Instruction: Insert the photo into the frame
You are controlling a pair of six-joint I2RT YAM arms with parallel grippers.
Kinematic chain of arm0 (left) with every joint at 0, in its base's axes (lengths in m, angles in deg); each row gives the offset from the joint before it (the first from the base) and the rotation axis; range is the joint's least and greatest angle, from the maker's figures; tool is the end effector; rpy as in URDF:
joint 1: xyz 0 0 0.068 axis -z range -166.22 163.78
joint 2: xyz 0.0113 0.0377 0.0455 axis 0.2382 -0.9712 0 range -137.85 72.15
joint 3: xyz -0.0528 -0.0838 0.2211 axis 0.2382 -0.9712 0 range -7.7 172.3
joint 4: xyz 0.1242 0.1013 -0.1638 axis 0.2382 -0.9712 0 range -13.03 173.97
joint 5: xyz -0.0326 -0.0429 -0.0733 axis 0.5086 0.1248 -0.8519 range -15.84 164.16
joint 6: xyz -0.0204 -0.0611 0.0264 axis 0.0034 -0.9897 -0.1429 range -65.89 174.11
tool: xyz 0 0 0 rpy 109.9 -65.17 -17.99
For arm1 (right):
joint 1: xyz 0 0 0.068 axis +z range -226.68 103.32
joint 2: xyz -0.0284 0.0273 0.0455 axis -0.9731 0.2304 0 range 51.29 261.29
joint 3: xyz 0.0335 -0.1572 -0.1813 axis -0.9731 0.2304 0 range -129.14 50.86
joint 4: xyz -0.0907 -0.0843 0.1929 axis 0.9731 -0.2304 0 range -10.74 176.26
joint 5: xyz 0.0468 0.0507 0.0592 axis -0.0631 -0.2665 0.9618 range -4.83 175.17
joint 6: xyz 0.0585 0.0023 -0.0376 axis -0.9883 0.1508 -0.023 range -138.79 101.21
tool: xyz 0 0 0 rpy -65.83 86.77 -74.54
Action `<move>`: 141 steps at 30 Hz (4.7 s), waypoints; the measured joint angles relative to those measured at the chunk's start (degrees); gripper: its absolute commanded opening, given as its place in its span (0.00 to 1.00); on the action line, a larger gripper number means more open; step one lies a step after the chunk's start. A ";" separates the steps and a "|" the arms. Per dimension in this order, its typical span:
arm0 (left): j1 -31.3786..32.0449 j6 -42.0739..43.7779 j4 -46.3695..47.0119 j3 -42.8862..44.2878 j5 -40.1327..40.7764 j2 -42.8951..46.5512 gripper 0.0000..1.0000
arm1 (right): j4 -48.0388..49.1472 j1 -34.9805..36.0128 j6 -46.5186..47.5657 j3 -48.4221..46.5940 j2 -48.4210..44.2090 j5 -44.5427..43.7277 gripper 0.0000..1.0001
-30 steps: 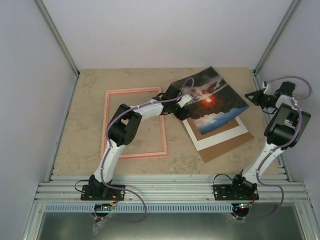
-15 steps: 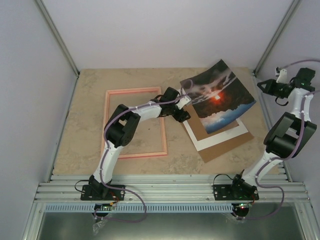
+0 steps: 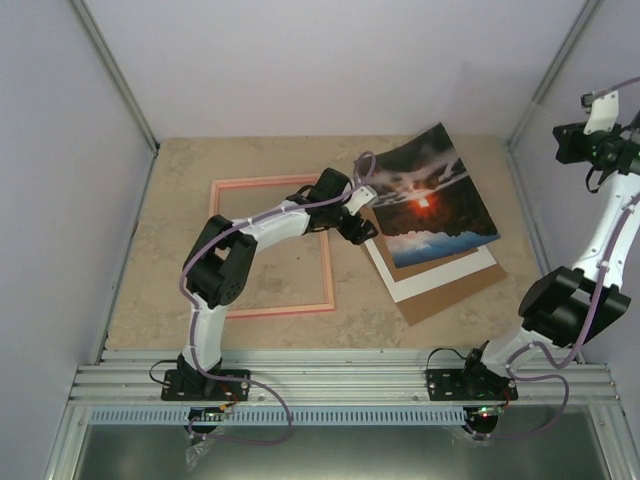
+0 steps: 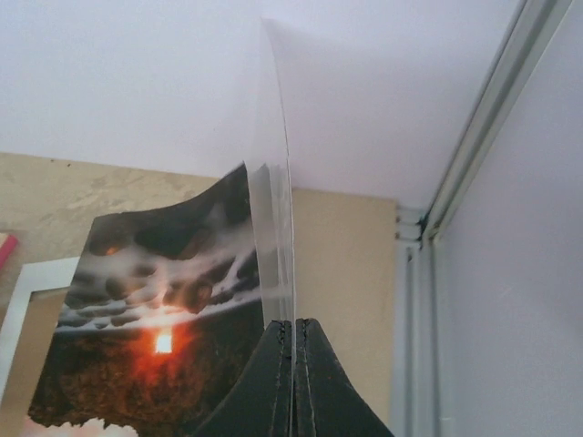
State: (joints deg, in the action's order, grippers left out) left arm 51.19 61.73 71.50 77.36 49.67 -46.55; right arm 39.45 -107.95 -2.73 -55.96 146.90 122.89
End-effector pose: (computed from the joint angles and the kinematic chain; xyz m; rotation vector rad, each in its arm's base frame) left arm 0.3247 -0.2779 0.1602 1.1144 2.1397 -0.7531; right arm 0.3034 -0.1436 0.3753 -0.0844 2.0544 0.2158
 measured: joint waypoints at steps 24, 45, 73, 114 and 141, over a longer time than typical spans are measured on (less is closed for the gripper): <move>-2.78 22.64 -11.56 6.49 8.09 33.09 0.99 | -8.72 18.21 29.55 -8.63 -17.25 -3.21 0.01; 4.42 30.23 -45.66 38.42 15.30 22.60 0.72 | -12.52 49.35 39.67 -8.46 -18.10 -17.66 0.01; 4.61 22.40 -47.12 37.86 14.19 23.28 0.58 | -9.77 56.13 43.54 -2.32 -20.33 -25.38 0.01; -21.62 -27.19 -9.99 -17.79 -18.67 37.05 0.00 | 14.16 36.52 1.79 12.59 -21.86 -6.08 0.98; -36.89 -10.54 -18.10 -16.55 -6.62 12.31 0.00 | 32.65 38.56 -12.76 45.66 -7.61 9.77 0.77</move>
State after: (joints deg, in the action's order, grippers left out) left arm 14.30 51.19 53.40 60.82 43.05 -34.24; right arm 72.10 -69.39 -15.50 -10.30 139.30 132.66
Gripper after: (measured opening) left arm 0.019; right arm 0.773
